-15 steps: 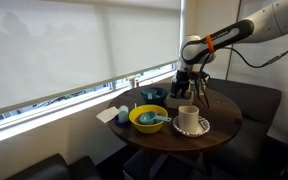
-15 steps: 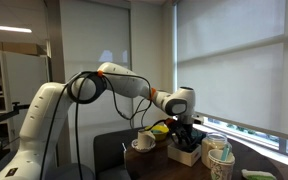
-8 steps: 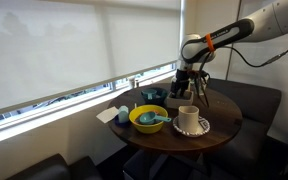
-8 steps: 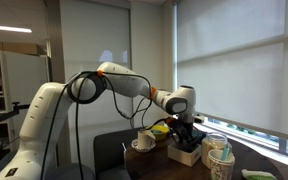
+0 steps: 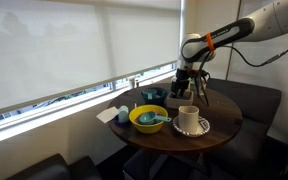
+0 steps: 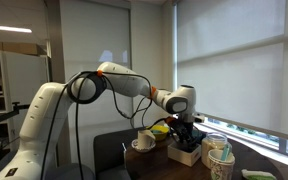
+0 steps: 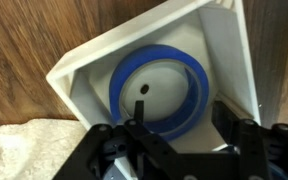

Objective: Take the blue tape out of the box and put it on the table

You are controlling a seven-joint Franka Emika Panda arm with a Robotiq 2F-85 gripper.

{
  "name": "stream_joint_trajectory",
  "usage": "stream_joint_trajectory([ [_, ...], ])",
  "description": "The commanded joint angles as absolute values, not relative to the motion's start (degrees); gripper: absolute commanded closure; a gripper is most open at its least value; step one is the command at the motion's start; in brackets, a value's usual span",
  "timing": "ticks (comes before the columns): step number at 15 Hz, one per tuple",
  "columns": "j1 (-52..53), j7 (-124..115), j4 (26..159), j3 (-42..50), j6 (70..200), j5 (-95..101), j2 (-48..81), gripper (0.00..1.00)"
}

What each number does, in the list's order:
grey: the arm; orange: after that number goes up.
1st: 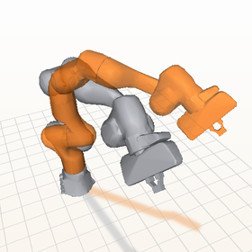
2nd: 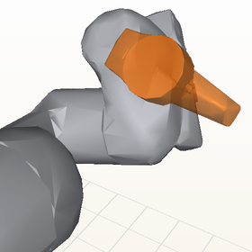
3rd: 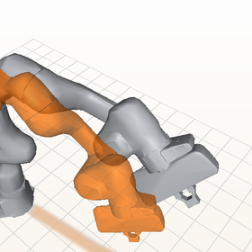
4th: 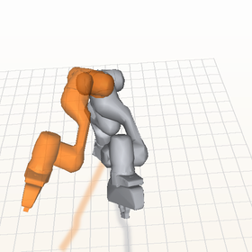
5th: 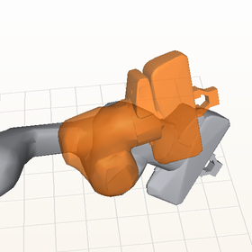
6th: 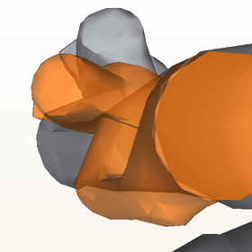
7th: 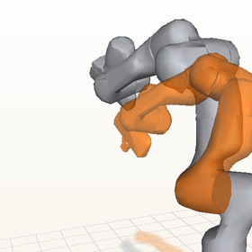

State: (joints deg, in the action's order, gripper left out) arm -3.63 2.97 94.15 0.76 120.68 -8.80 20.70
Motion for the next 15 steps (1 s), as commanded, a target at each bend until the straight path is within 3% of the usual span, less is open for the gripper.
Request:
stream_joint_trajectory([
  [1,-3.9,3.04,92.22,0.55,118.24,-9.08,21.4,0.29],
  [12,-3.81,1.24,91.87,0.68,116.81,-9.49,21.33,0.29],
  [14,-2.39,-0.08,98.4,0.15,124.58,-9.51,21.31,0.18],
  [15,-2.46,0.13,98.73,0.1,125.74,-9.6,21.7,0.18],
])
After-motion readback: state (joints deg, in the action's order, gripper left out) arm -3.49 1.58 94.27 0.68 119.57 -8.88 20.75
